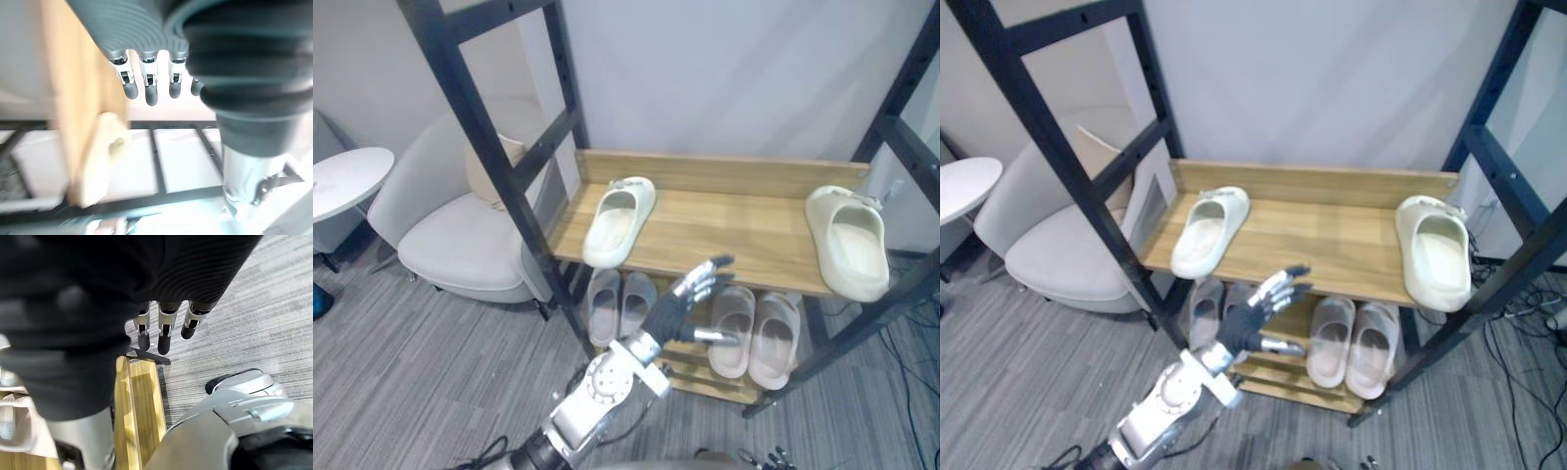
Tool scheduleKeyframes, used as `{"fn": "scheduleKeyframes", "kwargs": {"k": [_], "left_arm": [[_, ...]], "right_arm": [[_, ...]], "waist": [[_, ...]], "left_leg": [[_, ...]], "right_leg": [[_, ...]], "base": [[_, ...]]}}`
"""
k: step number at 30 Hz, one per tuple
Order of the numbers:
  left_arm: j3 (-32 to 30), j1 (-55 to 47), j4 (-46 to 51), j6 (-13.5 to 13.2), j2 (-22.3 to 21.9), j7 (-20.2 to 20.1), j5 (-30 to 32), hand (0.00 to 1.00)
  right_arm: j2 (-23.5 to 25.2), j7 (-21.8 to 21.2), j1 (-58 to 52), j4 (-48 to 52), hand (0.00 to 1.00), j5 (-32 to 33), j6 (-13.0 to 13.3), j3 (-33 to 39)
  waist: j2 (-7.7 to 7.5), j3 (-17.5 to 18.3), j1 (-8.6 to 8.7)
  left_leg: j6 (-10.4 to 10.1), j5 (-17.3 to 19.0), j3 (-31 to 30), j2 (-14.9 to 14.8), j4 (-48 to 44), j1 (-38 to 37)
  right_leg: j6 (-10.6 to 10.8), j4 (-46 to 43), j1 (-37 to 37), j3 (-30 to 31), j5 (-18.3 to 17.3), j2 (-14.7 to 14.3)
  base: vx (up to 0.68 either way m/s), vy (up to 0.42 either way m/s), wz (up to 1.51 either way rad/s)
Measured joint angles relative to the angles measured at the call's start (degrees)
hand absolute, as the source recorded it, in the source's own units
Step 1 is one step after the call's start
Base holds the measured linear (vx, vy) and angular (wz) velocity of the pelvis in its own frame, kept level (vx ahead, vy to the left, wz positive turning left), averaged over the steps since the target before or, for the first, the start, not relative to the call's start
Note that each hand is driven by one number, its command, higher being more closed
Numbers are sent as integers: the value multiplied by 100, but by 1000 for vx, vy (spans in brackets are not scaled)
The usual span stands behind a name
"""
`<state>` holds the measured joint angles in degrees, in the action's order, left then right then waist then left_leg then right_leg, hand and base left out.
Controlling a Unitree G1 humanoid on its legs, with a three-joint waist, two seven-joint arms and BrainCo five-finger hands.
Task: Organize the slippers on the shoe rack
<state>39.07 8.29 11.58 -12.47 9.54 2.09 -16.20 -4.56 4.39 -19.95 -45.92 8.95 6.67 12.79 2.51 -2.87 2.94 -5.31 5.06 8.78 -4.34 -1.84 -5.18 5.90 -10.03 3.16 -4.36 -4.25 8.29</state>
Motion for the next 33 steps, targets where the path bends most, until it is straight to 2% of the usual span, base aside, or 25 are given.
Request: {"fn": "scheduleKeyframes", "kwargs": {"k": [5,9,12,16,20,21,24,28,33], "left_arm": [[-496,319,-39,-20,-191,355,20,0],[-946,1060,-708,-15,-196,660,39,0],[-1334,1600,-1327,55,-158,910,275,0],[-1733,2001,-1956,119,-107,1122,374,0],[-2001,2377,-2565,253,161,1295,398,0],[-2078,2461,-2760,323,353,1371,521,0],[-2293,2603,-3088,446,611,1408,625,0],[-2364,2714,-3409,453,952,1396,723,0],[-2362,2938,-3836,592,1146,1370,838,0]], "right_arm": [[-8,-12,-49,-5,0,-10,-12,-16],[-11,-74,-141,-5,0,-10,-60,-30],[-14,-95,-146,-5,0,-10,-73,-30],[-6,-96,-148,-4,0,-10,-91,-29],[-2,-95,-138,10,0,-7,-102,-21],[1,-95,-131,14,0,-7,-110,-19],[8,-95,-110,34,0,-4,-113,3],[17,-99,-106,71,0,-2,-121,2],[23,-112,-120,253,0,2,-122,2]], "waist": [[-11,9,-6],[-53,88,0],[-92,135,6],[-113,153,44],[-109,209,84],[-125,199,103],[-133,195,123],[-121,190,138],[-99,176,158]], "left_leg": [[14,10,11,-1,-29,-1],[14,10,27,-3,-32,1],[15,9,107,-1,-29,27],[29,18,159,19,-27,50],[32,15,180,39,-37,154],[31,16,218,34,-19,126],[30,16,283,36,-18,175],[31,16,317,30,-4,223],[31,14,341,34,-7,275]], "right_leg": [[2,13,2,36,2,0],[4,13,25,61,9,0],[15,11,97,142,39,-4],[31,16,154,193,52,7],[42,15,291,236,98,16],[30,59,278,234,127,-5],[36,146,313,308,195,-25],[34,413,276,294,353,-46],[33,602,256,280,478,-44]], "base": [[-16,1,-2],[-14,1,-3],[-5,8,-11],[7,17,-7],[36,12,-5],[25,8,-9],[24,15,-12],[8,8,-5],[1,7,-4]]}}
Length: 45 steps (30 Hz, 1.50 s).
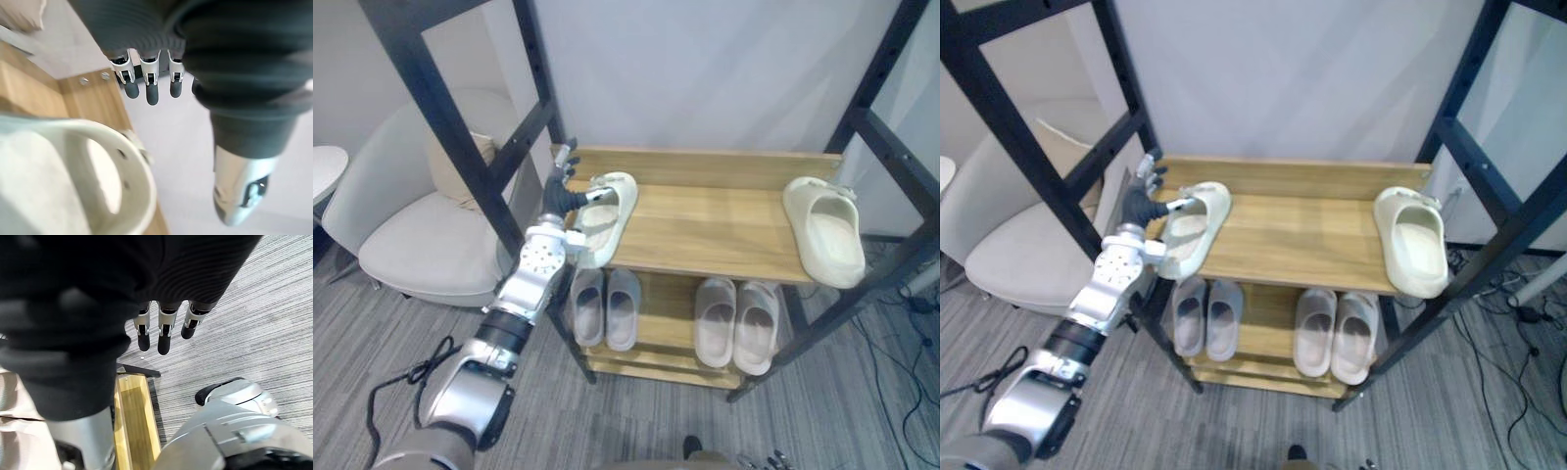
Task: Organize the slippers on the shoe rack
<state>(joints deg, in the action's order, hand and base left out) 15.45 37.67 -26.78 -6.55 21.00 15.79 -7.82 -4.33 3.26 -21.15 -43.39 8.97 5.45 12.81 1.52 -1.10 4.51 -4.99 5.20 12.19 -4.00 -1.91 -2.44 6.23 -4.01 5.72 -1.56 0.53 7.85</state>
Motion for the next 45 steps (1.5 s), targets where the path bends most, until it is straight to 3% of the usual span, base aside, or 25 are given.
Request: {"fn": "scheduleKeyframes", "kwargs": {"k": [9,21,22,28,45], "left_arm": [[27,276,-407,92,83,-124,796,0],[320,934,-840,264,116,-133,1609,0],[337,1009,-880,308,104,-132,1713,100],[405,1197,-1004,447,79,-139,2125,100],[445,1381,-982,437,21,22,2111,100]], "right_arm": [[12,-27,-22,4,0,6,1,0],[87,-38,-32,412,0,19,9,53],[106,-42,-22,465,0,19,18,52],[197,-41,-12,488,0,65,22,53],[203,-41,-15,491,0,63,21,57]], "waist": [[136,-83,42],[157,-235,67],[155,-240,69],[112,-318,68],[95,-348,153]], "left_leg": [[-3,-2,-41,-13,3,25],[-1,0,-9,-12,32,72],[-1,0,1,-7,24,118],[9,7,124,8,-27,157],[21,14,140,62,-40,129]], "right_leg": [[-1,178,-85,-93,70,2],[18,129,17,-7,64,8],[22,79,90,35,53,12],[26,-35,233,183,47,14],[34,-57,230,239,51,33]], "base": [[-1,0,2],[1,1,-1],[3,5,-6],[-14,4,-10],[-5,1,-1]]}}
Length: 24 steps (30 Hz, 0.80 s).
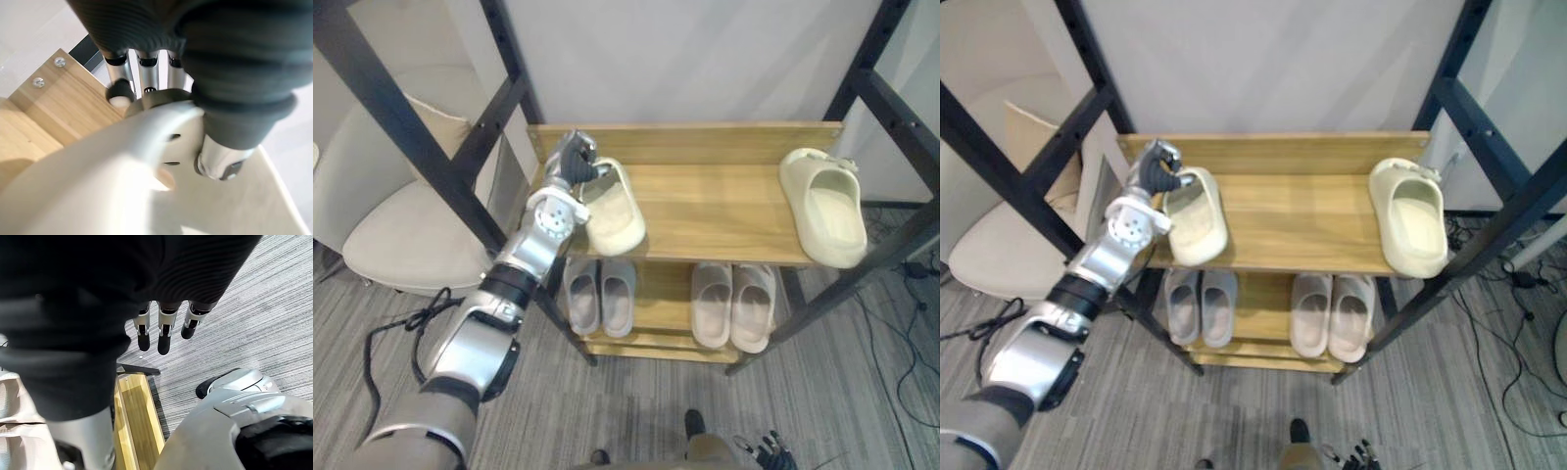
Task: Organize the slippers on the shoe rack
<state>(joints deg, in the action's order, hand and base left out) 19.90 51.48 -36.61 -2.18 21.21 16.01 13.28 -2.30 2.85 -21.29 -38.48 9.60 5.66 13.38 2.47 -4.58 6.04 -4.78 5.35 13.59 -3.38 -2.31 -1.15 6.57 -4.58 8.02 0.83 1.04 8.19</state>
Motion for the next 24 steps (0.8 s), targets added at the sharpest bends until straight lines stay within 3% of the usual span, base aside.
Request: {"fn": "scheduleKeyframes", "kwargs": {"k": [13,24], "left_arm": [[479,150,245,-17,-374,19,1,100],[1099,680,239,-5,-1152,164,214,100]], "right_arm": [[-13,8,0,2,0,-4,-1,12],[6,63,-4,539,0,0,-20,67]], "waist": [[74,-38,42],[148,-88,73]], "left_leg": [[45,-15,12,50,9,-17],[121,73,463,91,-18,18]], "right_leg": [[51,19,-14,11,33,71],[112,36,214,320,109,88]], "base": [[0,0,0],[4,14,-16]]}}
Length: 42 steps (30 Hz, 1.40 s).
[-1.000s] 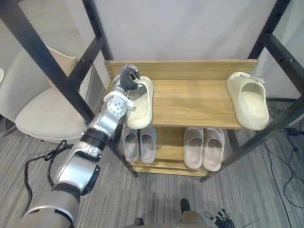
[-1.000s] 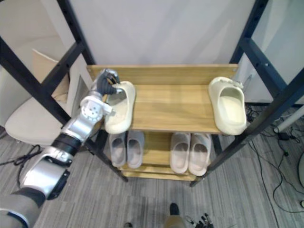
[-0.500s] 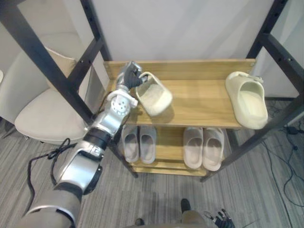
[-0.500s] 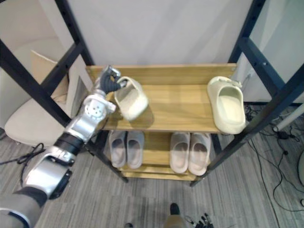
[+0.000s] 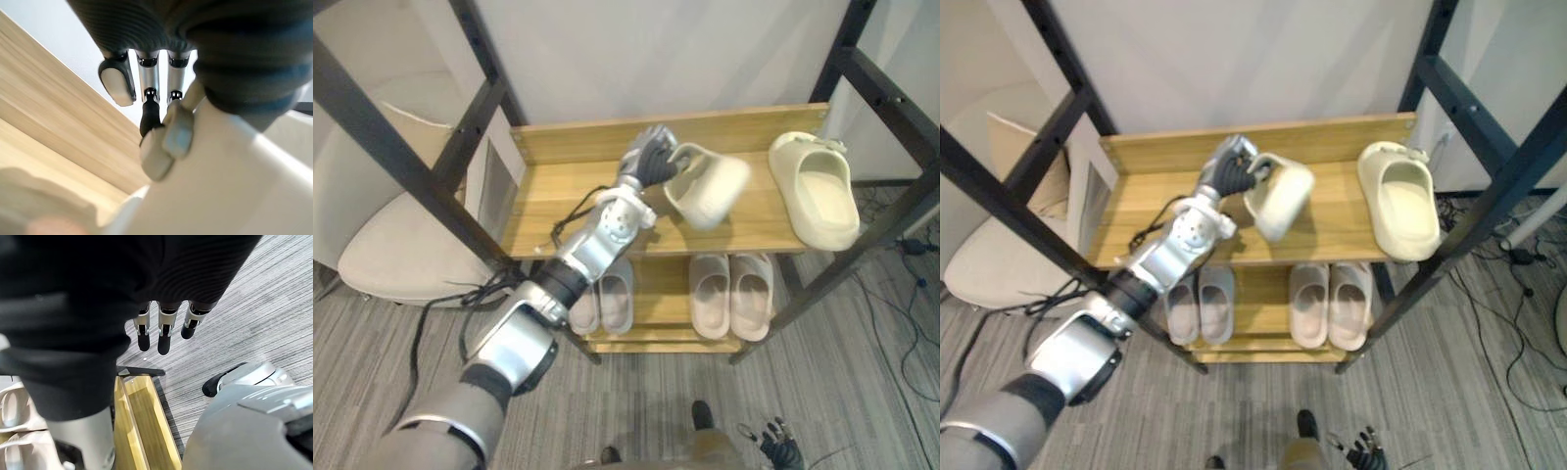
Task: Organize the slippers on the shoe rack
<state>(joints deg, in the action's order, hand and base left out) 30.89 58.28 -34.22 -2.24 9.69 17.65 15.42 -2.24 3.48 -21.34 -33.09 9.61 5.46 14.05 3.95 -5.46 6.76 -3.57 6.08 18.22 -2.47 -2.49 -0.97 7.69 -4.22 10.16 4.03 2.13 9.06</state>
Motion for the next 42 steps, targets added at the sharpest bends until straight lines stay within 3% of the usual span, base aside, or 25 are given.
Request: {"fn": "scheduleKeyframes", "kwargs": {"k": [8,20,34,35,42], "left_arm": [[-76,374,-35,49,-76,170,259,100],[-106,912,-34,263,265,361,1181,100],[186,1165,18,301,766,481,1994,100],[186,1167,21,302,772,488,2009,0],[268,1188,72,322,924,590,2059,0]], "right_arm": [[19,99,23,335,0,2,56,-4],[206,173,66,566,0,64,144,21],[199,191,144,519,0,170,251,18],[198,191,151,508,0,171,250,17],[163,209,223,457,0,174,251,-81]], "waist": [[-14,-146,68],[-119,-291,69],[-256,-379,25],[-260,-382,16],[-374,-451,-15]], "left_leg": [[-7,204,363,-69,-280,258],[-51,305,617,-180,-408,406],[-15,452,567,-220,-750,707],[-17,474,569,-232,-796,735],[-9,601,532,-320,-1125,979]], "right_leg": [[14,-50,370,364,58,-99],[-16,-35,595,592,104,-220],[3,120,667,590,244,-192],[0,155,667,592,270,-193],[-6,258,708,572,376,-208]], "base": [[2,-3,-26],[21,-13,-11],[-12,-2,1],[0,0,0],[-45,-9,0]]}}
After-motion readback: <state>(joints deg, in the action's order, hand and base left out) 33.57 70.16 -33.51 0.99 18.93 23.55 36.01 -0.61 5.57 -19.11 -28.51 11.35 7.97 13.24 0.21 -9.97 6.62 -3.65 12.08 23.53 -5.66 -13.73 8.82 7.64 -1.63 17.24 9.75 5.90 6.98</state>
